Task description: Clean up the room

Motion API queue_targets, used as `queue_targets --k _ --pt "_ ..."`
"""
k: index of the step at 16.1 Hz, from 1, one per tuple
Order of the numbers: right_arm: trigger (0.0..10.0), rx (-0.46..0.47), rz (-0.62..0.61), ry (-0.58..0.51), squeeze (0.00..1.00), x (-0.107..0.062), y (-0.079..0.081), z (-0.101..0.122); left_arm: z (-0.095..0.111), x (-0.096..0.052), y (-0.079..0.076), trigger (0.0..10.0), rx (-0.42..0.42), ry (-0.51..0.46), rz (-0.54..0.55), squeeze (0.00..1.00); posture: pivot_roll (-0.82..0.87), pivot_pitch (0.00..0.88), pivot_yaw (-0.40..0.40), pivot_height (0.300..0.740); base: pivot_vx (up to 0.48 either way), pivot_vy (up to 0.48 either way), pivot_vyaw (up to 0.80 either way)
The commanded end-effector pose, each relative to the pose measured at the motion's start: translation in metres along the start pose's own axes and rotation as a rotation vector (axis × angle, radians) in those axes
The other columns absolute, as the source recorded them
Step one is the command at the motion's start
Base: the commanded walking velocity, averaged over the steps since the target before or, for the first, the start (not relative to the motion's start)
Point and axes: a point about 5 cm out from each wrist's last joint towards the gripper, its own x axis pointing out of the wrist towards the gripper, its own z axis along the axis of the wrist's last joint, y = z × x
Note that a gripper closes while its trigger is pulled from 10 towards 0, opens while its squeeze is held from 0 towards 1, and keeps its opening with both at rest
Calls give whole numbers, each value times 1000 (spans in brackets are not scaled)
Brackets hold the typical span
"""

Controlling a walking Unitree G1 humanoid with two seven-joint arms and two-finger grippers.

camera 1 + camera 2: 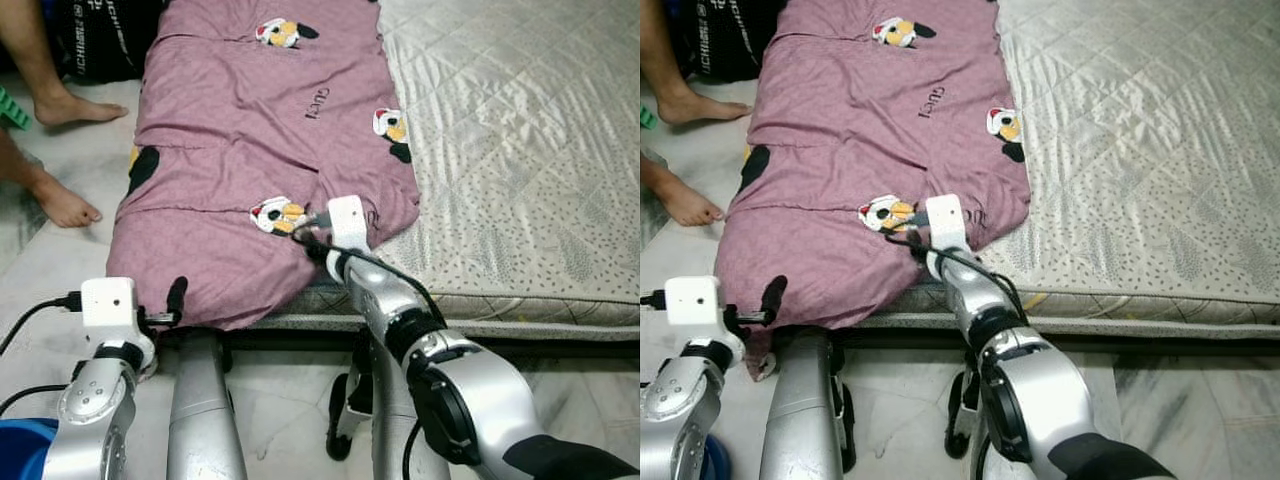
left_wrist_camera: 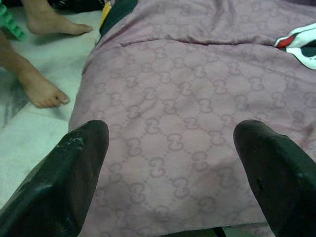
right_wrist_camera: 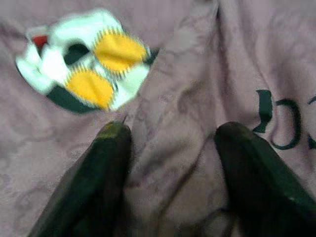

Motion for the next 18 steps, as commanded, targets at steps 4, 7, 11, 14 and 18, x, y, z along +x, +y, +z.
queue_targets --k 4,7,11,14,18 --pt "0 56 -83 106 0 -5 -14 -27 0 -2 2 10000 12 20 -2 0 250 298 -88 582 0 0 0" --pt "0 139 -150 120 0 -9 -35 -32 0 0 2 10000 15 18 -4 0 243 292 -84 582 0 0 0" --pt "0 207 -225 114 0 -20 -73 -43 1 6 0 10000 13 17 -13 0 197 280 -76 582 0 0 0" --pt "0 229 -244 113 0 -25 -82 -46 1 8 -1 10000 11 16 -19 0 187 277 -74 582 0 0 0" --pt "0 229 -244 113 0 -25 -82 -46 1 8 -1 10000 11 16 -19 0 187 277 -74 582 0 0 0"
